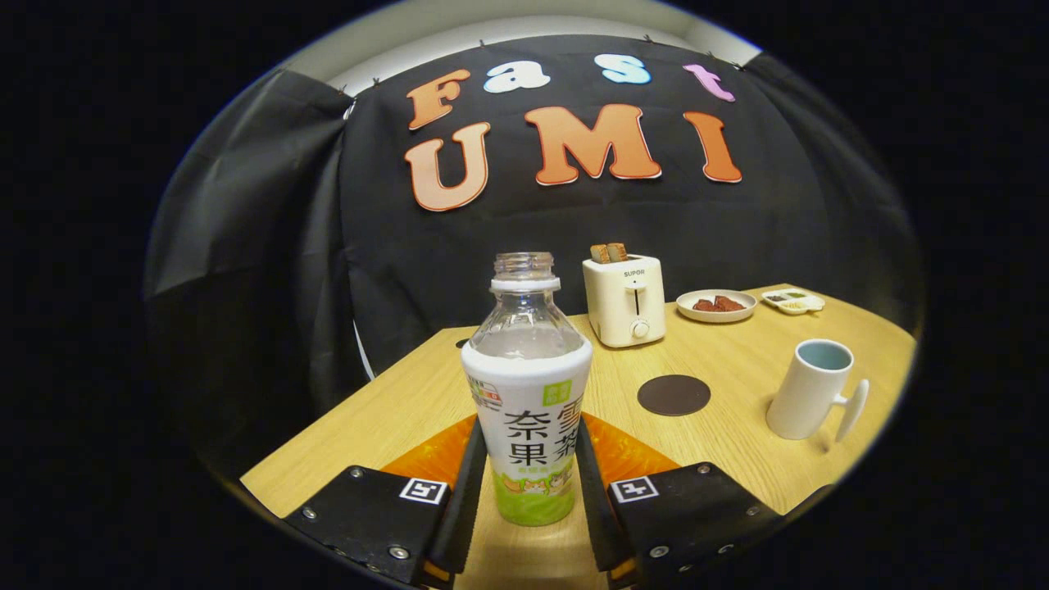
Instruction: Take the bottle from table, then pour the juice into the cup, finally place the bottle on the coaster
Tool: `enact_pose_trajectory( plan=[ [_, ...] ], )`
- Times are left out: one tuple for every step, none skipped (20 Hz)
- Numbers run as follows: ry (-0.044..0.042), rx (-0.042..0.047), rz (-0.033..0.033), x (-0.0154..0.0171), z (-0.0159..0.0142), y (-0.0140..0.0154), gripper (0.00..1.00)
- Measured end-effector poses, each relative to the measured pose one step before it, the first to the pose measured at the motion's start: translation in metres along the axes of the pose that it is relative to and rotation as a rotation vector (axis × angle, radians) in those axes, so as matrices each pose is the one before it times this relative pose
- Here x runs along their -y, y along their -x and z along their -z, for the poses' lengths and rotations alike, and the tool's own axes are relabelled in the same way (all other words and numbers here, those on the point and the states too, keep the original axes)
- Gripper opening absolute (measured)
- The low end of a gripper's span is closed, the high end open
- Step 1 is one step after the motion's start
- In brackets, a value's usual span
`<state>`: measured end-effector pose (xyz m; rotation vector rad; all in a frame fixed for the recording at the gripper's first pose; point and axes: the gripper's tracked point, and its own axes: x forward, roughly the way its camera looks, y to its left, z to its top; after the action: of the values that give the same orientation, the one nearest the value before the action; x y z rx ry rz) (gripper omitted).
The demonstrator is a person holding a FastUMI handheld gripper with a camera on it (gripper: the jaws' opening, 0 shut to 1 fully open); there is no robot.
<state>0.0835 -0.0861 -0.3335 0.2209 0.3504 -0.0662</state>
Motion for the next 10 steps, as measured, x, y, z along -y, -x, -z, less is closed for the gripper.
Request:
enact_pose_trajectory(
  plan=[
    [-0.03393,-0.00466,-0.00674,-0.00005,-0.00092,-0.00144,0.58],
    [-0.03578,0.00092,-0.00936,-0.00169,-0.00171,0.00018,0.58],
    [-0.03631,-0.00101,-0.01444,-0.00199,-0.00181,-0.00098,0.58],
    [-0.03512,-0.00196,-0.01445,-0.00223,-0.00155,-0.00106,0.58],
    [-0.03551,-0.00061,-0.01034,-0.00003,-0.00165,-0.0018,0.58],
    [-0.0365,0.00031,-0.00903,0.00035,-0.00227,-0.00248,0.58],
    [-0.03543,0.00104,-0.0063,0.00073,-0.00239,-0.00097,0.58],
    [-0.03686,-0.0013,-0.00467,0.0016,-0.002,-0.0003,0.58],
    [-0.03457,0.00005,-0.00351,0.00184,-0.00275,-0.00076,0.58],
    [-0.03398,-0.00082,-0.00485,0.00229,-0.00233,-0.00178,0.58]
  ],
)
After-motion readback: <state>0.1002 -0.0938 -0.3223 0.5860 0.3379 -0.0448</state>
